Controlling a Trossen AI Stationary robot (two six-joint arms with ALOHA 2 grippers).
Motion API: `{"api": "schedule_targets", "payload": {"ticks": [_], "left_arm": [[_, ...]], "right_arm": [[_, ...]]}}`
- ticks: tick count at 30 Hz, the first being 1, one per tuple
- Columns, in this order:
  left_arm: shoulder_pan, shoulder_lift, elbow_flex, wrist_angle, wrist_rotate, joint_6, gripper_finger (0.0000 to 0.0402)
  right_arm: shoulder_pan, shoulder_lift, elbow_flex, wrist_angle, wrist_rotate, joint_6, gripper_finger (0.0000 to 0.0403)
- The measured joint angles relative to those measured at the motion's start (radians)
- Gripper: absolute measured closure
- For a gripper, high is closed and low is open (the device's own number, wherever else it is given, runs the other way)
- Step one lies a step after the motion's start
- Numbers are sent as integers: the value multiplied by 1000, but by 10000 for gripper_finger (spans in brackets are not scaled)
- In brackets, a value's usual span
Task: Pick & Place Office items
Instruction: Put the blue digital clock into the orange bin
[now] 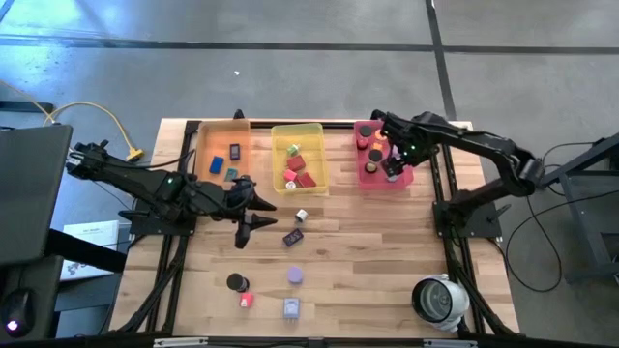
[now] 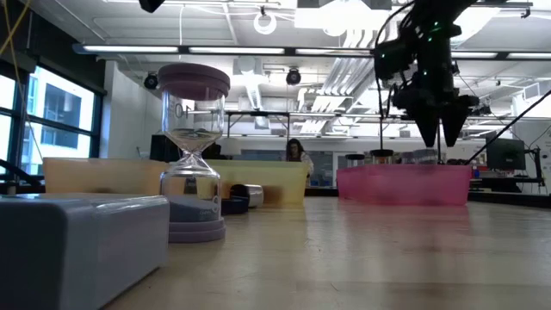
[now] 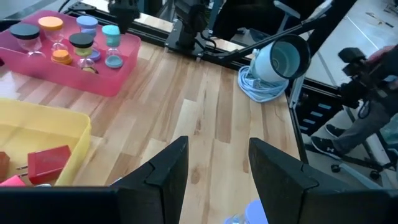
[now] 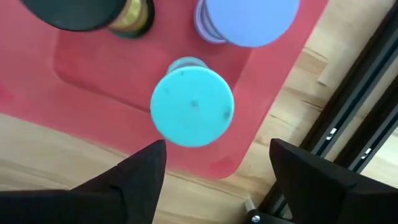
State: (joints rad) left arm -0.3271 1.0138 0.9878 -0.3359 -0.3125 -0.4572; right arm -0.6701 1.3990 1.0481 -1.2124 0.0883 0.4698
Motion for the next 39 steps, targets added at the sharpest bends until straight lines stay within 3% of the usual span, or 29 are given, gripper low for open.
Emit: {"api": "schedule_targets", "payload": {"ticks": [8, 13, 18, 28, 34, 39], "left_arm": [[16, 0, 0, 2, 1, -63, 239], [26, 0, 0, -3, 4, -88, 239], [38, 0, 0, -5, 1, -101, 226], [37, 0, 0, -48, -3, -99, 110], [21, 8, 0, -254, 0, 14, 99], [-43, 47, -1, -281, -73, 42, 98]], "right_arm": [[12, -174, 0, 2, 31, 31, 126], [85, -299, 0, 28, 121, 64, 126], [171, -428, 0, 96, 127, 109, 126], [415, -598, 0, 325, 160, 87, 126], [594, -623, 0, 415, 172, 130, 126], [752, -600, 0, 475, 176, 148, 126]]}}
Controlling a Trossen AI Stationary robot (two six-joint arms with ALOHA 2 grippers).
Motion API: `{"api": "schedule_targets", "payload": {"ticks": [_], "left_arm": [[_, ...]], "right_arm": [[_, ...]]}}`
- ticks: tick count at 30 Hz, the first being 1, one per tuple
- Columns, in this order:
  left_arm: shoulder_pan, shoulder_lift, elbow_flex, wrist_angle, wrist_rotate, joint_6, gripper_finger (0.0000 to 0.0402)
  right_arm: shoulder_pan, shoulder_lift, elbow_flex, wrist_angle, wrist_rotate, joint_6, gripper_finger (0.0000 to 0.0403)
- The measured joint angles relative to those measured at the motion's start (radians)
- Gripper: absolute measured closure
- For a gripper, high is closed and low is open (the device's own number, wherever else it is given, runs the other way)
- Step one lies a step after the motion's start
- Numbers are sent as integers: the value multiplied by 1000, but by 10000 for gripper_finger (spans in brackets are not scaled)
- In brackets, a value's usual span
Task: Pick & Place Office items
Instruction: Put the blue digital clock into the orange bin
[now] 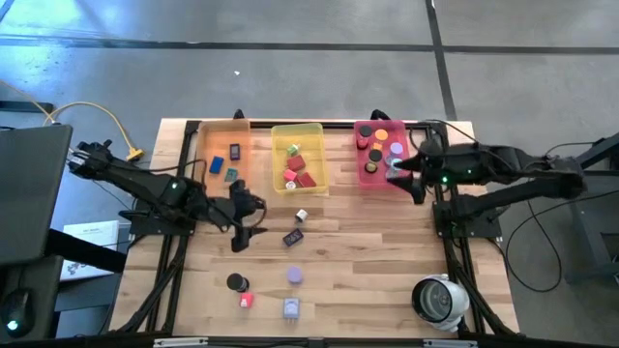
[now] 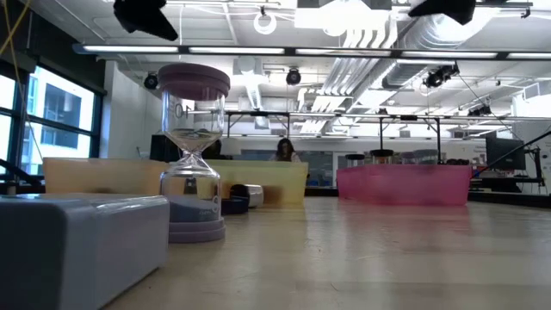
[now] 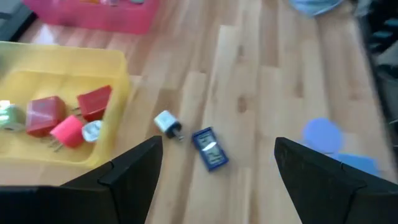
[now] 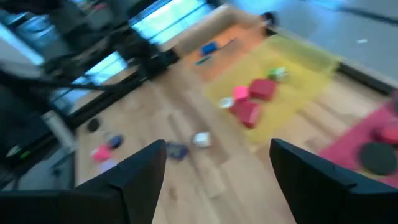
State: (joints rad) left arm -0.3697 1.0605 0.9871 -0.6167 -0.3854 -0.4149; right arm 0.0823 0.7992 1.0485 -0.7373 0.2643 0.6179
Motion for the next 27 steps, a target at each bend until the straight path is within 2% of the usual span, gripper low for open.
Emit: {"api": "schedule_targets", "payload": {"ticks": [4, 10, 14, 17, 22, 27], "left_arm": [[-37, 54, 0, -19, -95, -12, 98], [-42, 167, 0, -11, -101, -106, 98], [-41, 258, 0, -5, -101, -114, 98], [-41, 331, 0, 4, -104, -116, 98], [-47, 447, -2, 108, -110, -103, 98], [-52, 485, -2, 165, -99, -100, 98]], "right_arm": [[133, 37, 0, 55, 67, 18, 126], [316, 94, 0, 115, 266, 9, 126], [399, 131, 0, 124, 348, 8, 126], [437, 166, 0, 122, 367, 11, 126], [476, 214, 0, 122, 384, 47, 126], [504, 244, 0, 122, 399, 73, 126]]}}
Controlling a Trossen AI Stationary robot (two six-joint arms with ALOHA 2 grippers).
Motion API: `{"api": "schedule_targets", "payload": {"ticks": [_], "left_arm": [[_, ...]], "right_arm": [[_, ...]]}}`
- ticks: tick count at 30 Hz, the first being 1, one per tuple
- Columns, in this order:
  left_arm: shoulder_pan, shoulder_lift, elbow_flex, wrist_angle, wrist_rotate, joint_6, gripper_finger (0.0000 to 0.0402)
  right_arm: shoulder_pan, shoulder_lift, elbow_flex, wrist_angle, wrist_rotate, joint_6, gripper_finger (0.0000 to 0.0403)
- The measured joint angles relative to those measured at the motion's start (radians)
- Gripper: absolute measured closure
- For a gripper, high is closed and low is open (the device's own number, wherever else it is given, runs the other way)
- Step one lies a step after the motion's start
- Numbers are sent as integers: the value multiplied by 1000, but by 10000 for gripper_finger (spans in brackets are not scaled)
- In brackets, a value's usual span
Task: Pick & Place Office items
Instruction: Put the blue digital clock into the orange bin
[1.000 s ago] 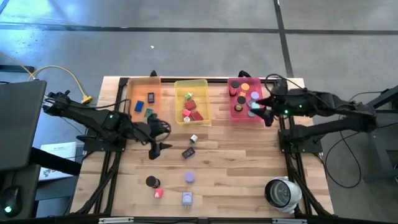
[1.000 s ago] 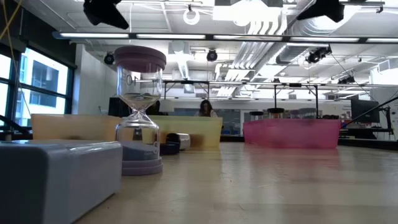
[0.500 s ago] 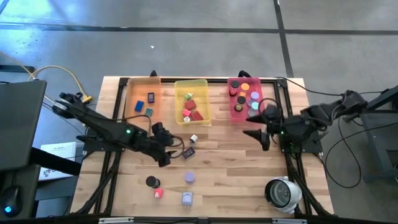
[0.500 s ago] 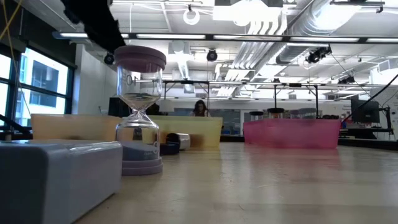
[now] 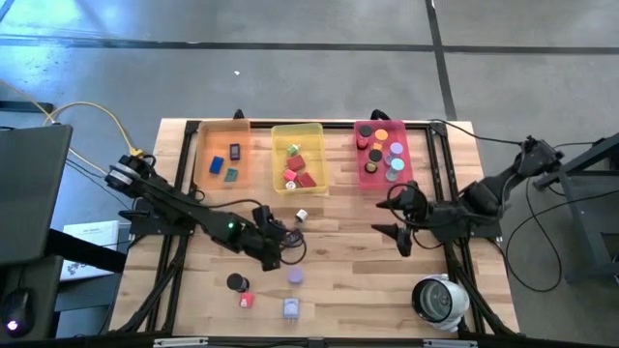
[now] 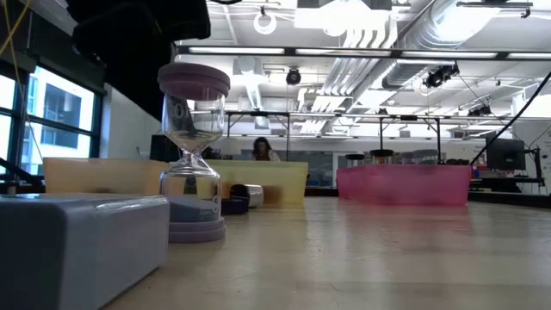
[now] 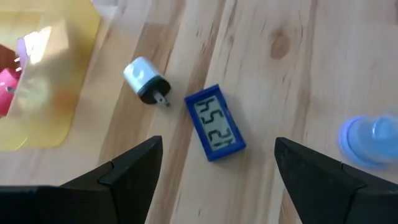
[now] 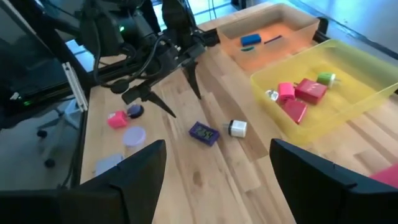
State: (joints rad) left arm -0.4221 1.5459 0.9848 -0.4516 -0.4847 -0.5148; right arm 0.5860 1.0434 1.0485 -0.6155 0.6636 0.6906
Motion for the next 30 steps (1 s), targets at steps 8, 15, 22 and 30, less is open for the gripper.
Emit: {"api": "schedule_targets", "payload": {"ticks": [8, 15, 22, 30], "left_arm": [[5, 9, -2, 20, 76, -89, 98], [-7, 9, -2, 22, 78, -216, 98], [-7, 11, -2, 19, 63, -152, 98], [-9, 97, -7, 50, 34, -144, 98]], "right_arm": [[24, 7, 0, 0, 0, 46, 126], [23, 7, 0, 1, -7, 49, 126], [23, 7, 0, 4, -7, 48, 126], [23, 7, 0, 9, -8, 47, 126]]}}
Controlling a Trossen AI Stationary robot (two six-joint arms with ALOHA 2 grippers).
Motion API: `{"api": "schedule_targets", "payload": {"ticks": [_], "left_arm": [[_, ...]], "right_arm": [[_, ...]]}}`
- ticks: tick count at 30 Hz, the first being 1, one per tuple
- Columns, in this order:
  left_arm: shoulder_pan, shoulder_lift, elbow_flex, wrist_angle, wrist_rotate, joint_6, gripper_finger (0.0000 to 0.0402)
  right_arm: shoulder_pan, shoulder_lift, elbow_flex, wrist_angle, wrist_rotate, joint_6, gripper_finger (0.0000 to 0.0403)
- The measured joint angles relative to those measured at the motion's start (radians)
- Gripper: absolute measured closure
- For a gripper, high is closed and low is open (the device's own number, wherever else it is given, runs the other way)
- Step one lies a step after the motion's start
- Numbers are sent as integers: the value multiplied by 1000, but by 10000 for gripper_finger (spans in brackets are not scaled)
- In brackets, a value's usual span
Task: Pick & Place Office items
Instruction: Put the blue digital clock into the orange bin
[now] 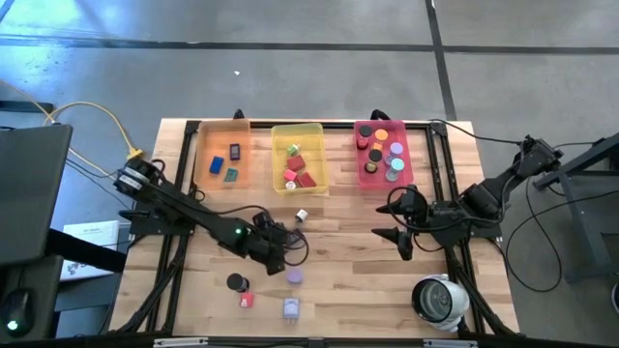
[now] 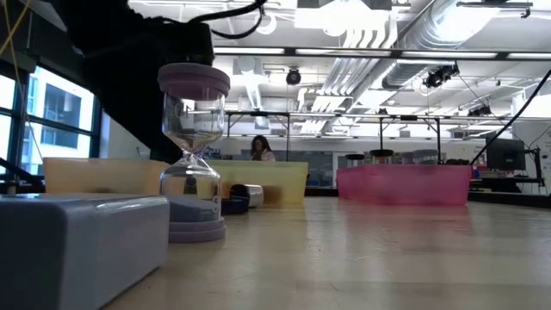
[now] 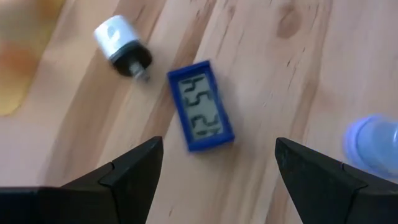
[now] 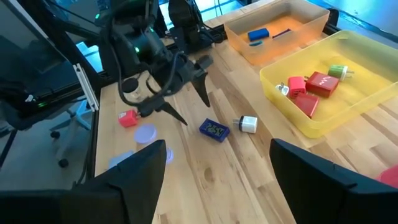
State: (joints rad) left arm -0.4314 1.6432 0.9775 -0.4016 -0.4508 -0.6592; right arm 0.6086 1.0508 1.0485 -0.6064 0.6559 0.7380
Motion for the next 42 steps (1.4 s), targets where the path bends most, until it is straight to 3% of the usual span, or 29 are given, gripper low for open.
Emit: {"api": "schedule_targets", "payload": {"ticks": [5, 16, 32, 36, 42], "left_arm": [[-4, 34, 1, 96, -5, 34, 98], [23, 62, -3, 118, 23, 32, 98], [57, 124, -54, 265, 92, -43, 101], [57, 124, -54, 260, 99, -37, 123], [57, 125, -55, 250, 98, -38, 190]], "right_arm": [[0, 0, 0, 5, -2, 0, 126], [0, 0, 0, 5, -6, 0, 126], [0, 0, 0, -7, -31, 0, 126], [0, 0, 0, -8, -31, 0, 126], [0, 0, 0, -8, -35, 0, 126]]}}
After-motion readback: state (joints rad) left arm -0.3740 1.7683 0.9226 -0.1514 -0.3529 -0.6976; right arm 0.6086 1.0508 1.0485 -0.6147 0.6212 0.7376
